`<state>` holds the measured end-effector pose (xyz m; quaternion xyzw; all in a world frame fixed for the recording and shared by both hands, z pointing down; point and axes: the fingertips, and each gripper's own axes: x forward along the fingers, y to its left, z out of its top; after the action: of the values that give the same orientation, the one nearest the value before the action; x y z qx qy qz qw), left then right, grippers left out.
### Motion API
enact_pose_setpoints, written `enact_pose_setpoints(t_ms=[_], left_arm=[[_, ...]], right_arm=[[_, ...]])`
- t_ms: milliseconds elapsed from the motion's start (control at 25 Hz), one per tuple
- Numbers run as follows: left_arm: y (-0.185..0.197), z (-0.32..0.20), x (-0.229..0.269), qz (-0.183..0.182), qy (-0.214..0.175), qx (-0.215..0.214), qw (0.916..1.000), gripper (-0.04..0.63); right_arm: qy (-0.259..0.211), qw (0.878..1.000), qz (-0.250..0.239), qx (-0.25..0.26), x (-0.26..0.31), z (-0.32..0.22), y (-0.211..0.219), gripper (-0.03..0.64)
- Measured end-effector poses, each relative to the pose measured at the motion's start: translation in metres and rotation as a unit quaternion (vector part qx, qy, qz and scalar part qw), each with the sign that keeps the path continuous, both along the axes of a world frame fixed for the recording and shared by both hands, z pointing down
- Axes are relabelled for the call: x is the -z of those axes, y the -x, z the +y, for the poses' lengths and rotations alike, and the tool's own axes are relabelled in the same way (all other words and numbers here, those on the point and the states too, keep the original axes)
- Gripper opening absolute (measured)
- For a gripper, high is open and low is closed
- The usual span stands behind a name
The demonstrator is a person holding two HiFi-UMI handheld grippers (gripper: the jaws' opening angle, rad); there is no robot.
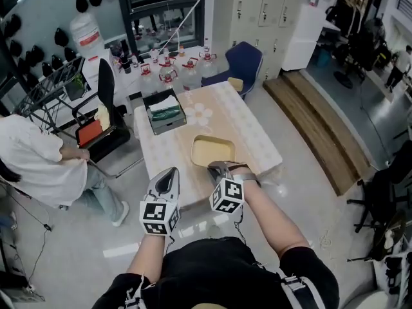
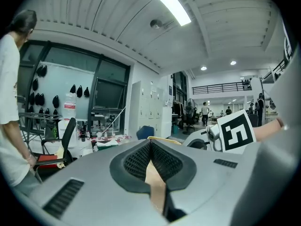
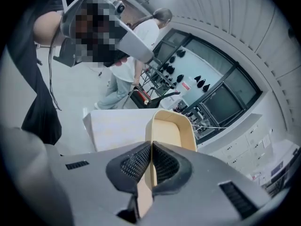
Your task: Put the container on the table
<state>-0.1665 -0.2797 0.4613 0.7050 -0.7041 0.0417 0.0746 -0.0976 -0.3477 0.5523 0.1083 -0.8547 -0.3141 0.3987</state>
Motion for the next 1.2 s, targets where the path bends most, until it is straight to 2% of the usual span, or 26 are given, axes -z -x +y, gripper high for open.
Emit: enact_pose_setpoints(t_ms=[200,440,680,840,1200], left_arm=[[0.008,-0.037,-0.004,0.002,0.006,0.013,0.9999,0.014],[0.035,-0.056,-0.006,-0.002,0.014,0.02,0.9997,0.014],[0.061,-0.059,-0.015,0.001,0.018,0.032,0.9993,0.014],[0.078,-0.057,-0.019,0.006,0.026,0.042,0.9988,0.014],[0.1,-0.051,-0.027,0.01,0.032,0.055,0.9979,0.014]], right_arm=[[-0.003,1.0,0.018,0.002,-0.022,-0.053,0.013,0.026],[-0.017,0.999,0.034,-0.016,-0.059,-0.105,0.044,0.028],[0.008,0.997,0.049,-0.05,-0.112,-0.138,0.063,0.029],[0.052,0.993,0.056,-0.088,-0.144,-0.152,0.074,0.029],[0.082,0.983,0.128,-0.105,-0.209,-0.151,0.08,0.032]])
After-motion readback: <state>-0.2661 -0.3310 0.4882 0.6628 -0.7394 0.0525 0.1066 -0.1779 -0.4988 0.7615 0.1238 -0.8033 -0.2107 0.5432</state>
